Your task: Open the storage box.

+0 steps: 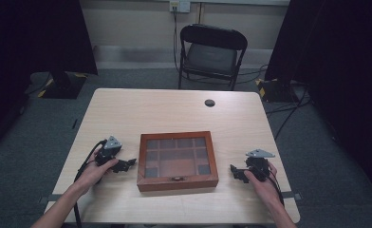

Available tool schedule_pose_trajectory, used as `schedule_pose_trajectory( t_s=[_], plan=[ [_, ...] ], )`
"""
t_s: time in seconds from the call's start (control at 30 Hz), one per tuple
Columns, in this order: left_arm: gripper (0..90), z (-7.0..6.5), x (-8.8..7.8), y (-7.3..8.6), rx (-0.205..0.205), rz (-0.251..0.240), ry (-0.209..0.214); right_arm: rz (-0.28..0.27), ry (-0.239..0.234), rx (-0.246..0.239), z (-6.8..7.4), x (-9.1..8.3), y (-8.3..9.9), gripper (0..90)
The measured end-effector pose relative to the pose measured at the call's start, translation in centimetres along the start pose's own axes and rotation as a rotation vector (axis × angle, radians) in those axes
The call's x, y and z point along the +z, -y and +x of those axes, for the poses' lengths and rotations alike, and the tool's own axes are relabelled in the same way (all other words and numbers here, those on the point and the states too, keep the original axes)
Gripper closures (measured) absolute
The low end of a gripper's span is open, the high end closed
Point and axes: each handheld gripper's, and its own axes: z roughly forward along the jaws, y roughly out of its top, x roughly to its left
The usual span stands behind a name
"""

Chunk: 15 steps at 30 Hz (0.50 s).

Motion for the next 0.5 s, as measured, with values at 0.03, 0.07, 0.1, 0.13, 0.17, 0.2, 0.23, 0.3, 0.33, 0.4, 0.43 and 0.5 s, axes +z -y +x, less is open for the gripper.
schedule_pose_trajectory(
  t_s=[0.03,0.07,0.1,0.13,0.17,0.2,0.23,0.3,0.33,0.4,0.43,0.5],
  plan=[
    [11.4,0.0,0.0,0.0,0.0,0.0,0.0,0.0,0.0,0.0,0.0,0.0,0.0,8.7],
    [11.4,0.0,0.0,0.0,0.0,0.0,0.0,0.02,0.002,-0.002,0.0,-0.1,-0.2,9.1],
    [11.4,0.0,0.0,0.0,0.0,0.0,0.0,0.02,0.002,-0.002,0.0,-0.1,-0.2,9.1],
    [11.4,0.0,0.0,0.0,0.0,0.0,0.0,0.039,-0.008,-0.006,0.1,-0.2,-0.4,15.2],
    [11.4,0.0,0.0,0.0,0.0,0.0,0.0,0.039,-0.008,-0.006,0.1,-0.2,-0.4,15.2],
    [11.4,0.0,0.0,0.0,0.0,0.0,0.0,0.04,-0.018,-0.015,0.1,-0.3,-0.5,17.8],
    [11.4,0.0,0.0,0.0,0.0,0.0,0.0,0.052,-0.024,-0.016,0.2,-0.5,-0.6,17.7],
    [11.4,0.0,0.0,0.0,0.0,0.0,0.0,0.052,-0.036,-0.014,0.3,-0.8,-0.9,17.8],
    [11.4,0.0,0.0,0.0,0.0,0.0,0.0,0.052,-0.036,-0.014,0.3,-0.8,-0.9,17.8],
    [11.4,0.0,0.0,0.0,0.0,0.0,0.0,0.04,-0.045,-0.009,0.4,-1.1,-1.2,18.9],
    [11.4,0.0,0.0,0.0,0.002,0.001,0.001,0.031,-0.051,-0.013,0.3,-1.4,-1.4,19.6],
    [11.4,0.0,0.0,0.0,0.0,0.0,0.0,0.019,-0.063,-0.014,0.5,-1.7,-1.6,20.4]
  ],
)
